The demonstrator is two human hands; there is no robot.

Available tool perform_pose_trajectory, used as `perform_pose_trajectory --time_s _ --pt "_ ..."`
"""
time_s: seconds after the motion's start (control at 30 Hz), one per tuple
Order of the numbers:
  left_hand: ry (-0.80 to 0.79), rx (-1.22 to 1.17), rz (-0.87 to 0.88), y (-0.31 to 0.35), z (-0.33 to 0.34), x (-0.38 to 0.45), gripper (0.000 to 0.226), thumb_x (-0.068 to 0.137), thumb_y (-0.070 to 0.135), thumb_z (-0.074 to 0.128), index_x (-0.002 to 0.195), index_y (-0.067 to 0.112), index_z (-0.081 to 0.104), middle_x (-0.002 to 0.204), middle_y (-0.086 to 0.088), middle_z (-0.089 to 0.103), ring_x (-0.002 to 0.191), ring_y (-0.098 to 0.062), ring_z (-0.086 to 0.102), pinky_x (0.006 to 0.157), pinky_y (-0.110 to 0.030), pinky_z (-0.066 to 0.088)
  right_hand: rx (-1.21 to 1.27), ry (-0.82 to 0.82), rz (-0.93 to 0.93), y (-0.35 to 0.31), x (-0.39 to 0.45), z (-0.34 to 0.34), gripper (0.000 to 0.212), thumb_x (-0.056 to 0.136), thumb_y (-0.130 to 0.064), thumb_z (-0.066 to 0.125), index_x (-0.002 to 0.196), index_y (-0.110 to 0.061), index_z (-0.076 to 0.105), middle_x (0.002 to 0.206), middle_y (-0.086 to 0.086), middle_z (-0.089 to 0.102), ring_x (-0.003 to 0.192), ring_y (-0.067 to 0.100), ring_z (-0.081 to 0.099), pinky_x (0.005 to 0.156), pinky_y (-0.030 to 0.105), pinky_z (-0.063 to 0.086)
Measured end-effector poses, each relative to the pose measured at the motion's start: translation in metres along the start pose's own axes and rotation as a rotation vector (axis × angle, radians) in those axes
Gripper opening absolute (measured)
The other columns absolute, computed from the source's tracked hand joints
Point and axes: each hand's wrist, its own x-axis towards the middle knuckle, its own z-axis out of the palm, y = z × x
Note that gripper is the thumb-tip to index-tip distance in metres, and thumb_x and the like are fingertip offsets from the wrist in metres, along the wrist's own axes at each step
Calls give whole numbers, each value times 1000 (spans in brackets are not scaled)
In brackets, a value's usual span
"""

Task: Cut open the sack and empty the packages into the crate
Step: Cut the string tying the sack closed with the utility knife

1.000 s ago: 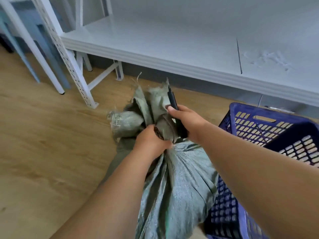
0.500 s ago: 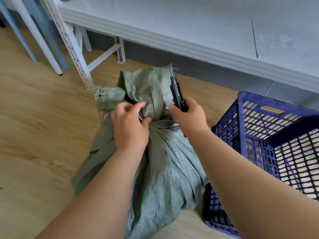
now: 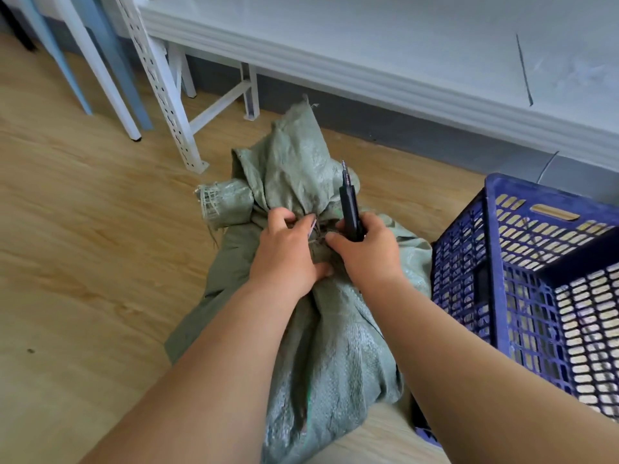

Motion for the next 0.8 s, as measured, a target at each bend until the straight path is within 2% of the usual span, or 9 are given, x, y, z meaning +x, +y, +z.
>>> perform_pose_trajectory --time_s 0.1,0.17,0.3,0.4,0.5,0.57,0.6,0.7,0.8 --pt "-56 -39 -58 0 1 -1 95 68 43 81 146 30 29 133 0 23 119 -23 44 94 -30 39 -152 -100 9 -1 -1 0 27 81 -31 73 102 -19 63 80 -7 61 76 17 57 60 26 40" --pt "-81 -152 -105 -1 1 -2 95 69 42 81 147 30 28 132 0 23 116 -21 47 90 -26 37 -212 -123 15 1 -3 0 32 81 -34 73 107 -18 64 86 -1 63 81 21 60 65 26 41" --pt "-94 -276 -130 -6 0 -4 81 77 43 74 146 28 34 136 -2 26 122 -20 45 92 -23 32 -201 -167 67 1 -4 -1 35 77 -39 76 104 -18 67 88 2 67 84 23 63 69 30 47" --pt "-12 -345 -144 -6 1 -4 56 87 39 64 140 28 47 134 -3 34 122 -18 45 93 -18 27 -53 -187 189 1 -1 -7 33 77 -45 75 93 -18 69 72 0 63 70 21 59 66 33 49" --pt "50 -409 -152 -3 1 -2 37 96 27 52 132 29 57 129 -3 40 104 -16 52 88 -16 29 110 -168 325 6 -2 -11 23 77 -38 78 86 -19 69 65 -1 58 60 17 53 66 34 51" --pt "98 -429 -152 0 2 -3 39 94 12 46 124 32 62 124 -1 43 97 -20 53 83 -22 36 164 -169 339 9 -3 -12 12 76 -26 79 83 -20 71 62 -1 57 54 16 50 61 31 47" --pt "138 -377 -149 -1 3 -5 44 91 5 46 119 35 64 121 1 44 100 -21 50 83 -25 37 192 -172 343 11 -4 -13 10 76 -20 79 82 -20 72 60 -1 57 52 15 48 58 30 46" --pt "327 2 59 -2 8 -14 49 78 -2 59 107 38 63 115 4 46 113 -21 40 92 -29 30 285 -159 383 15 -4 -14 11 76 -12 78 82 -20 74 55 -3 56 44 10 46 50 23 45" --pt "402 -10 337 5 3 -14 43 75 -5 56 99 28 70 116 6 56 117 -19 43 97 -30 27 429 -133 407 19 -4 -15 10 77 -8 76 80 -17 72 54 -1 55 42 9 46 46 19 44"
